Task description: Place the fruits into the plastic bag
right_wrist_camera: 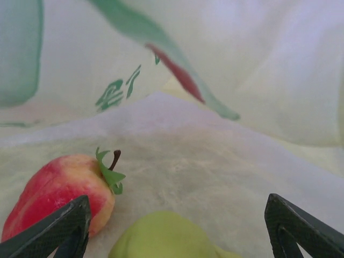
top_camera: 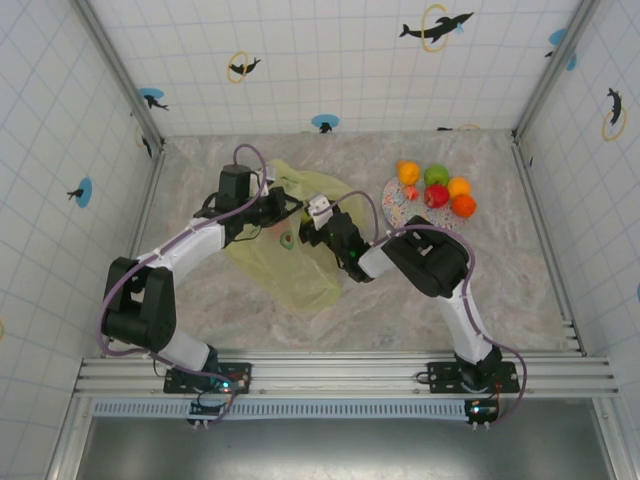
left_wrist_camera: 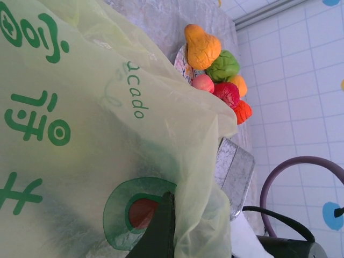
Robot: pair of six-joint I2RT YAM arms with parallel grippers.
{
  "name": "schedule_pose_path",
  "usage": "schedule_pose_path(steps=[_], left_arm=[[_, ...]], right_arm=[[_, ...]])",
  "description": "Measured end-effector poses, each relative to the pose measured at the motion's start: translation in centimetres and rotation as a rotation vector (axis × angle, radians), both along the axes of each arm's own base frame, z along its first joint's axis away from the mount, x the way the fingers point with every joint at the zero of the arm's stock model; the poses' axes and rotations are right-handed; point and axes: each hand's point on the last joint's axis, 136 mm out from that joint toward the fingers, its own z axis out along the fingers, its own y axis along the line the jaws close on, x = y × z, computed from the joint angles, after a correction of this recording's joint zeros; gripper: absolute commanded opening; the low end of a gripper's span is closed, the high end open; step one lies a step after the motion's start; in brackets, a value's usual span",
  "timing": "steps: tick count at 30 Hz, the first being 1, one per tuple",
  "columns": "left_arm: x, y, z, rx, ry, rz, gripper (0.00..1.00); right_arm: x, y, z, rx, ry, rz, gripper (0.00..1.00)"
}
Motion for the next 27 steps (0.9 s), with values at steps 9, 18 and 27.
schedule_pose_path(steps=[9, 18, 27], left_arm=[[0.0, 0.0, 0.0, 0.000, 0.000, 0.000, 0.00], [0.0, 0.0, 0.0, 0.000, 0.000, 0.001, 0.00], [0.0, 0.0, 0.0, 0.001, 0.000, 0.001, 0.00]], right_arm=[[-4.5, -3.5, -0.4, -0.044, 0.071, 0.048, 0.87], [-7.1, -4.3, 1.4, -0.050, 0.117, 0.131, 0.85], [-6.5, -4.8, -2.1, -0.105, 0.230, 0.117, 0.59]])
